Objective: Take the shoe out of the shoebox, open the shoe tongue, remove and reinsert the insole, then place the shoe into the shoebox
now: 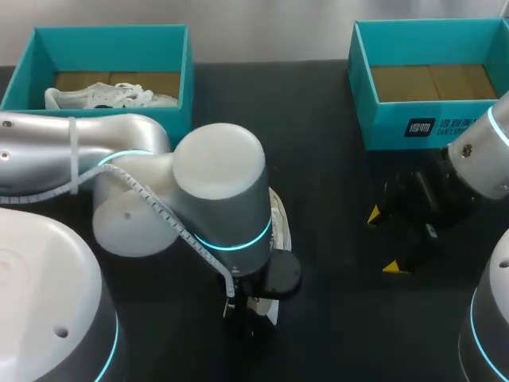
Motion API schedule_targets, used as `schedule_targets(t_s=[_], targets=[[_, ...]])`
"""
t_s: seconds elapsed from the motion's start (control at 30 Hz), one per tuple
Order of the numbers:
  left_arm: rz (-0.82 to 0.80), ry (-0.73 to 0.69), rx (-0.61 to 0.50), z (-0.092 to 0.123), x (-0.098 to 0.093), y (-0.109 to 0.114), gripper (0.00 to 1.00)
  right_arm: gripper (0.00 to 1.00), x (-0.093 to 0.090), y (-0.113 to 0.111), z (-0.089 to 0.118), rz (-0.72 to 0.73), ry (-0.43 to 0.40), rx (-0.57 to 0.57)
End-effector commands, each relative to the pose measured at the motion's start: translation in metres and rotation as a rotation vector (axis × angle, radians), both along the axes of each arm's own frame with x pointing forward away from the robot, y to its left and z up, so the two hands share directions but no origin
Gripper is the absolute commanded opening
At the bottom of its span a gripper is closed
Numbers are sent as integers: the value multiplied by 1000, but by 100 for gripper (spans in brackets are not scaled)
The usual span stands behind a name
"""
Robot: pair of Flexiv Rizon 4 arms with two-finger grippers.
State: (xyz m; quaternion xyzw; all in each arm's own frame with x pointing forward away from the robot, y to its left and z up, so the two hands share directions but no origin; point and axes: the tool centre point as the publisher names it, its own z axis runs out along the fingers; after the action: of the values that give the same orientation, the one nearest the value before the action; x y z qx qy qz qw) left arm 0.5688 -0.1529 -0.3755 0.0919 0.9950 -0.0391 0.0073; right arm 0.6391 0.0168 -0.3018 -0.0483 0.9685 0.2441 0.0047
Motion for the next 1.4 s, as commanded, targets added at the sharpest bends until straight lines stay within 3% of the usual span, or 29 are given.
schedule_targets(t_s=[0.03,0.2,0.37,0.43,0.5,0.57,0.8,1.03,1.23,1.4], targets=[[-3,5,8,-13,-1,-6,100,100,-1,0,-1,0,-2,-2],[3,8,14,-19,-1,-5,100,100,-1,0,-1,0,-2,-2],[6,4,15,-21,-2,-4,68,100,-1,0,-1,0,-2,-2],[7,2,22,-22,-1,-3,64,100,-1,0,-1,0,-2,-2],[9,3,22,-23,0,-3,36,100,-1,0,-1,0,-2,-2],[10,5,22,-23,0,-3,1,100,-1,0,-1,0,-2,-2],[12,13,17,-20,2,1,0,100,-1,0,-1,0,-2,-2],[20,20,-6,-3,1,10,0,100,-1,0,-1,0,-2,-2],[25,32,-24,28,14,20,0,100,-1,0,-1,0,-2,-2],[18,40,-22,68,33,25,0,100,-1,0,-1,0,-2,-2]])
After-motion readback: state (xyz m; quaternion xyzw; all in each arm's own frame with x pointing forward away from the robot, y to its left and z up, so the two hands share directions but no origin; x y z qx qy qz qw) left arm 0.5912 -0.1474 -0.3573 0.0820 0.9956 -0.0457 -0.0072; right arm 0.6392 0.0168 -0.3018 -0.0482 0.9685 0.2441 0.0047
